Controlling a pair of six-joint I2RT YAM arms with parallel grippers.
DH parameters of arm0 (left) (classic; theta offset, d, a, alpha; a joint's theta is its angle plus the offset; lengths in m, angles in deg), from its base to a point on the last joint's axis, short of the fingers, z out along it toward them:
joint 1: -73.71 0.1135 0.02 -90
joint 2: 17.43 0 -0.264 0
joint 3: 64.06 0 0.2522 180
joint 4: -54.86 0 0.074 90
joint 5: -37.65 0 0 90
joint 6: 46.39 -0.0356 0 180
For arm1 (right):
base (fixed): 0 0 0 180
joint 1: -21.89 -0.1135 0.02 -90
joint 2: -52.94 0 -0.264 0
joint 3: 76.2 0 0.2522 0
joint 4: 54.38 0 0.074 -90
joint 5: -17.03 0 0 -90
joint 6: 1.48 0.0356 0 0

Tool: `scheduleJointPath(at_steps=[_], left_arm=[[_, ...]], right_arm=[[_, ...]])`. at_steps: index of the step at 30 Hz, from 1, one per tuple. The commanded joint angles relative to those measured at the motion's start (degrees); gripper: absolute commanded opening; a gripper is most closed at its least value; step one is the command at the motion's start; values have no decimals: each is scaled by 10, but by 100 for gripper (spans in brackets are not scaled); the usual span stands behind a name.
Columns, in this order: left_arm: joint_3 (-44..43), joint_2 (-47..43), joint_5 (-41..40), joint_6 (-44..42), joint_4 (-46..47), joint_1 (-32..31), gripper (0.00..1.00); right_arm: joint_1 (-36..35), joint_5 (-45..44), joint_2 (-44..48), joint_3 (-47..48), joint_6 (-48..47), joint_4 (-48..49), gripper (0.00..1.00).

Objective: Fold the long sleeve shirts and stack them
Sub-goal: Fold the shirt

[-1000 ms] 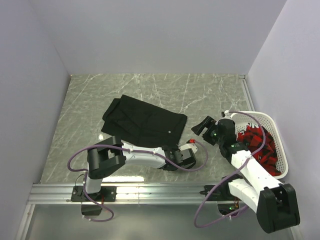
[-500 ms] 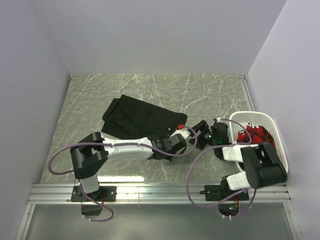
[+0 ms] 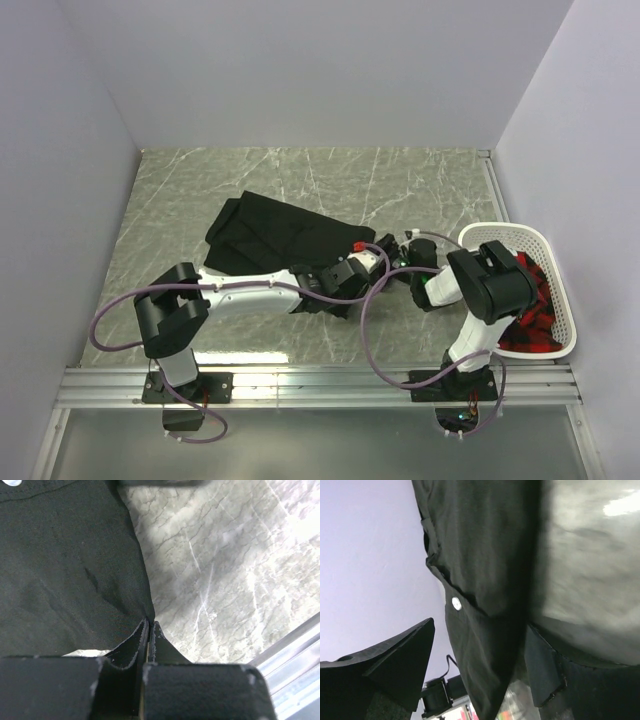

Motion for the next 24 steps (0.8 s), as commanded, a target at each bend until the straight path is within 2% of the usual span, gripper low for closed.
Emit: scheduleJointPath(at_steps=[1, 7, 10, 13, 14, 16, 20, 22, 23, 24], left_arm=[[-13, -26, 29, 18, 30, 5, 2], [-14, -30, 36, 27, 34, 7, 3], [-17, -31, 38, 31, 37, 8, 3], [-22, -31, 46, 34, 42, 9, 4], [-22, -31, 58, 35, 51, 10, 5], [-22, -35, 69, 41, 61, 12, 7], [-22, -45, 78, 47, 64, 21, 18], [-14, -61, 84, 54, 70, 35, 25], [-2, -70, 89, 58, 74, 41, 36], [5, -86, 96, 68, 79, 55, 43]], right_arm=[[-31, -21, -34, 25, 2, 4, 77], [-48, -38, -63, 59, 0, 5, 69], [-49, -39, -69, 76, -5, 2, 61], [-50, -34, -74, 99, -19, -15, 45], [-51, -32, -75, 105, -29, -25, 36], [-49, -21, -77, 121, -39, -38, 27], [-44, 10, -76, 159, -101, -125, 0], [-38, 38, -74, 180, -132, -158, 0], [-33, 71, -74, 189, -147, -206, 0], [-25, 84, -68, 208, -165, -238, 0]])
